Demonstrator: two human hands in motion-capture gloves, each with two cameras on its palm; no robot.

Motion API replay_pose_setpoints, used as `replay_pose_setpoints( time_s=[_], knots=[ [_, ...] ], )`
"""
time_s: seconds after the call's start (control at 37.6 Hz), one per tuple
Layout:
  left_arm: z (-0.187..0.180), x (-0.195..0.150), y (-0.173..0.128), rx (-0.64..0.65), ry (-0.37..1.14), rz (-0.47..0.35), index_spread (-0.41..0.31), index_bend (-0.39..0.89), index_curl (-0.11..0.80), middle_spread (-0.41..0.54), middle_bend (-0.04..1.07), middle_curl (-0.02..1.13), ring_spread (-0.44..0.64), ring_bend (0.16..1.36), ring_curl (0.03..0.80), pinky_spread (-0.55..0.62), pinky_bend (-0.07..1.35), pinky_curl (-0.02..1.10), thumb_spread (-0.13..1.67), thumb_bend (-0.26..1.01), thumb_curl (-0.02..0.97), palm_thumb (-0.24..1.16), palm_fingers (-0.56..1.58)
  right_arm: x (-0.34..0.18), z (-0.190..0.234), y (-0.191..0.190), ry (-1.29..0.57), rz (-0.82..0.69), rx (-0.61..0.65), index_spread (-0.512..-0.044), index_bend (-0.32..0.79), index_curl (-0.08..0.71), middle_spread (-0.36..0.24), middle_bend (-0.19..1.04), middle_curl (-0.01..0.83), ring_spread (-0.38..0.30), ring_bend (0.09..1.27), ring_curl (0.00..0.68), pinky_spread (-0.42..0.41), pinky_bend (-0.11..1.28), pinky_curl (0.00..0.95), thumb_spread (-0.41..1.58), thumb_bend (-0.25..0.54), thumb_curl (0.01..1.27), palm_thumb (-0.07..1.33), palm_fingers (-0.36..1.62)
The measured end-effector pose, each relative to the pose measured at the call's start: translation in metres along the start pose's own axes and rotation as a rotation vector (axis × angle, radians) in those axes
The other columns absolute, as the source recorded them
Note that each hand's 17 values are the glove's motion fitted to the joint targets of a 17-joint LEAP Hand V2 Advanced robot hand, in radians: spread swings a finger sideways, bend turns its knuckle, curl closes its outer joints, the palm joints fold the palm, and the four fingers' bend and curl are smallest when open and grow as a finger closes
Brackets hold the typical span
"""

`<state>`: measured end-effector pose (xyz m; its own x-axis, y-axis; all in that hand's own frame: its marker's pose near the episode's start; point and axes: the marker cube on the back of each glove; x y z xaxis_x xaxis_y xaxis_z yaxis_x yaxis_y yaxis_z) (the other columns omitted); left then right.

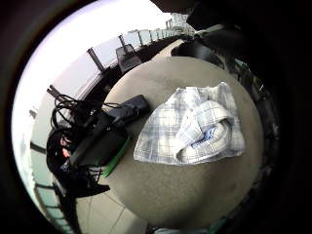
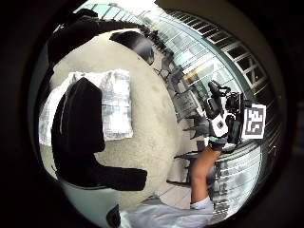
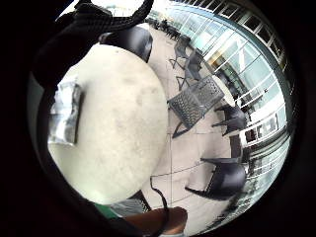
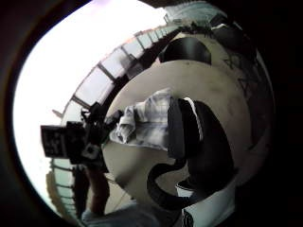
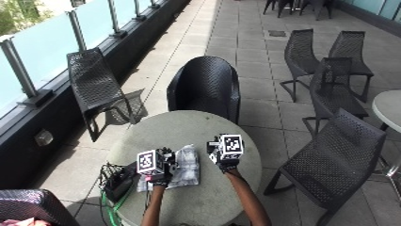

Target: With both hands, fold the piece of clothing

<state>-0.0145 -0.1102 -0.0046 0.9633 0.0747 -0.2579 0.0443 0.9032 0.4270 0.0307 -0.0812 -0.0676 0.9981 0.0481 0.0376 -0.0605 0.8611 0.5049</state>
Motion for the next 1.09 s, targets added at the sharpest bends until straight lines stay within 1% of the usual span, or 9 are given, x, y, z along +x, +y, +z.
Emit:
replay_pose_setpoints(
  time_s=[0.11,0.19,0.24,0.43,0.56,0.69,0.85,0.96,1.09],
  knots=[
    [-0.003,0.003,0.001,0.010,0.002,0.005,-0.171,0.17,0.392,-0.124,0.17,0.34,0.11,0.46,0.315,0.41,0.18,0.30,1.44,-0.01,0.250,0.34,0.49,0.015,-0.005,-0.023,0.116,-0.005,0.169,-0.354,0.16,0.330,-0.105,0.19,0.387,0.005,0.28,0.321,0.212,0.33,0.311,1.32,-0.010,0.31,0.57,0.56],
    [-0.007,0.006,0.004,0.006,0.000,0.017,-0.170,0.17,0.394,-0.124,0.17,0.34,0.11,0.46,0.314,0.41,0.18,0.30,1.44,0.00,0.251,0.34,0.49,-0.004,0.004,-0.001,-0.023,-0.011,0.000,-0.353,0.16,0.331,-0.104,0.18,0.383,0.006,0.27,0.320,0.212,0.33,0.314,1.32,-0.011,0.31,0.58,0.56],
    [-0.007,0.007,0.006,0.005,-0.003,0.019,-0.170,0.17,0.394,-0.124,0.17,0.34,0.11,0.46,0.314,0.41,0.18,0.30,1.44,-0.01,0.251,0.35,0.49,-0.009,0.008,0.004,-0.061,-0.015,-0.037,-0.355,0.16,0.332,-0.104,0.18,0.380,0.009,0.27,0.320,0.216,0.32,0.315,1.32,-0.011,0.31,0.58,0.56],
    [-0.001,0.008,0.004,0.005,-0.017,0.034,-0.170,0.17,0.396,-0.124,0.17,0.34,0.11,0.46,0.312,0.40,0.18,0.30,1.44,0.00,0.254,0.35,0.49,-0.008,0.000,0.013,-0.045,-0.013,-0.064,-0.353,0.16,0.336,-0.095,0.17,0.371,0.013,0.26,0.322,0.220,0.31,0.322,1.32,-0.012,0.31,0.58,0.56],
    [0.005,0.005,0.004,-0.016,-0.034,0.026,-0.170,0.17,0.396,-0.124,0.17,0.34,0.11,0.46,0.311,0.40,0.18,0.30,1.44,0.00,0.256,0.35,0.49,0.003,0.002,-0.006,0.021,-0.018,0.070,-0.353,0.16,0.338,-0.093,0.18,0.367,0.020,0.25,0.322,0.225,0.31,0.328,1.32,-0.012,0.31,0.58,0.56],
    [0.005,0.004,0.006,-0.042,-0.041,0.012,-0.170,0.17,0.397,-0.124,0.17,0.34,0.11,0.46,0.310,0.40,0.18,0.30,1.44,-0.01,0.257,0.35,0.49,-0.010,0.010,0.005,-0.083,-0.021,-0.017,-0.352,0.16,0.340,-0.092,0.18,0.363,0.025,0.25,0.322,0.227,0.31,0.333,1.32,-0.011,0.31,0.58,0.56],
    [0.004,0.003,0.005,-0.036,-0.050,0.007,-0.170,0.17,0.397,-0.124,0.17,0.34,0.11,0.46,0.310,0.40,0.18,0.30,1.44,-0.01,0.259,0.35,0.49,0.010,0.012,-0.009,0.056,-0.017,0.063,-0.355,0.16,0.341,-0.092,0.17,0.358,0.027,0.24,0.321,0.228,0.30,0.338,1.32,-0.008,0.31,0.59,0.56],
    [0.004,0.005,0.004,-0.027,-0.038,0.018,-0.171,0.17,0.396,-0.125,0.17,0.34,0.11,0.46,0.310,0.40,0.18,0.30,1.44,-0.01,0.259,0.35,0.49,-0.005,0.014,0.008,-0.041,-0.023,-0.059,-0.355,0.16,0.342,-0.091,0.17,0.354,0.028,0.24,0.321,0.230,0.30,0.340,1.32,-0.010,0.31,0.59,0.56],
    [0.001,0.012,0.003,-0.008,-0.009,0.031,-0.171,0.17,0.395,-0.125,0.17,0.34,0.11,0.46,0.310,0.40,0.18,0.30,1.44,-0.01,0.261,0.35,0.49,-0.010,0.019,0.011,-0.074,-0.024,-0.083,-0.356,0.16,0.344,-0.091,0.17,0.350,0.029,0.24,0.323,0.231,0.30,0.343,1.32,-0.011,0.31,0.59,0.55]
  ],
)
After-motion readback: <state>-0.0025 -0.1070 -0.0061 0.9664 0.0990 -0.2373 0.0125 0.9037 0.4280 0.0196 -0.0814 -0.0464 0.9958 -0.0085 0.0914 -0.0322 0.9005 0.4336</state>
